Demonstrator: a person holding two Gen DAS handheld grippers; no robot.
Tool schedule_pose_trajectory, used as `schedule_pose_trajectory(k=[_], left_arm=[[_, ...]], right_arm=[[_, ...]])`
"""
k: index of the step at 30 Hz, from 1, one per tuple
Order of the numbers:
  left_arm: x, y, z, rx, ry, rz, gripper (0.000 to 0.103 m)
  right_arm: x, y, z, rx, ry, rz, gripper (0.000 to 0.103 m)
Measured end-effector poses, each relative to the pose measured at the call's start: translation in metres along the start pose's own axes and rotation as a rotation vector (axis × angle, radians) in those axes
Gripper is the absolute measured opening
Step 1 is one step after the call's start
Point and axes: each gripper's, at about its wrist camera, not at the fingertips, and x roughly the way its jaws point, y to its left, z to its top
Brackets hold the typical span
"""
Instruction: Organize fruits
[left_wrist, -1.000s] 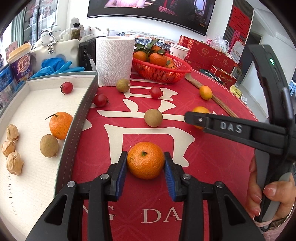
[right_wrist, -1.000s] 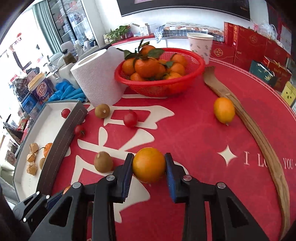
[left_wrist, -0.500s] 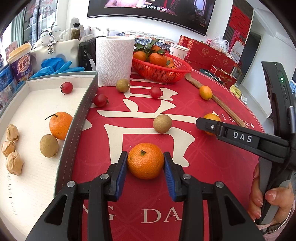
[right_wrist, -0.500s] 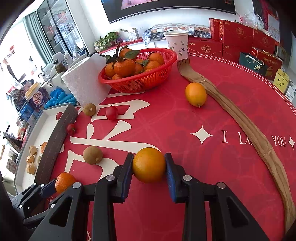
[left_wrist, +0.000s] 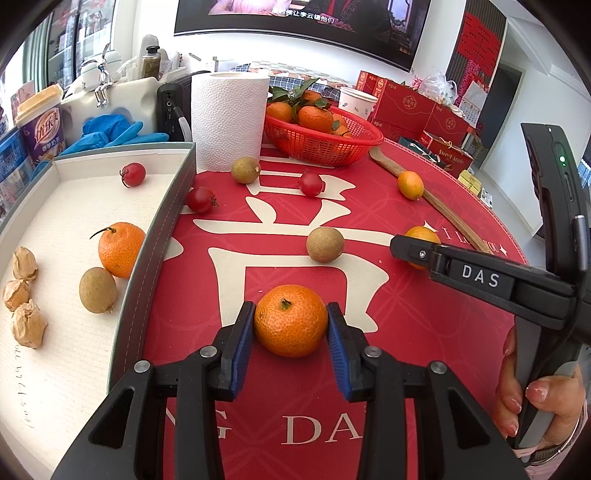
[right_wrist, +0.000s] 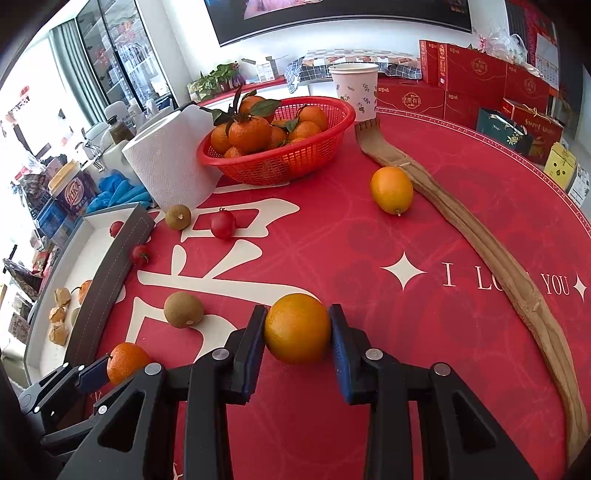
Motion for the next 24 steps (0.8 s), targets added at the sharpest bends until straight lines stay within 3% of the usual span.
schedule_pose_trajectory(k=[24], left_arm=[[0.0000, 0.0003, -0.0001, -0.001, -0.001, -0.001, 0.041]], right_arm=[[0.0004, -0.0001, -0.0002, 0.001, -0.005, -0.004, 0.035]])
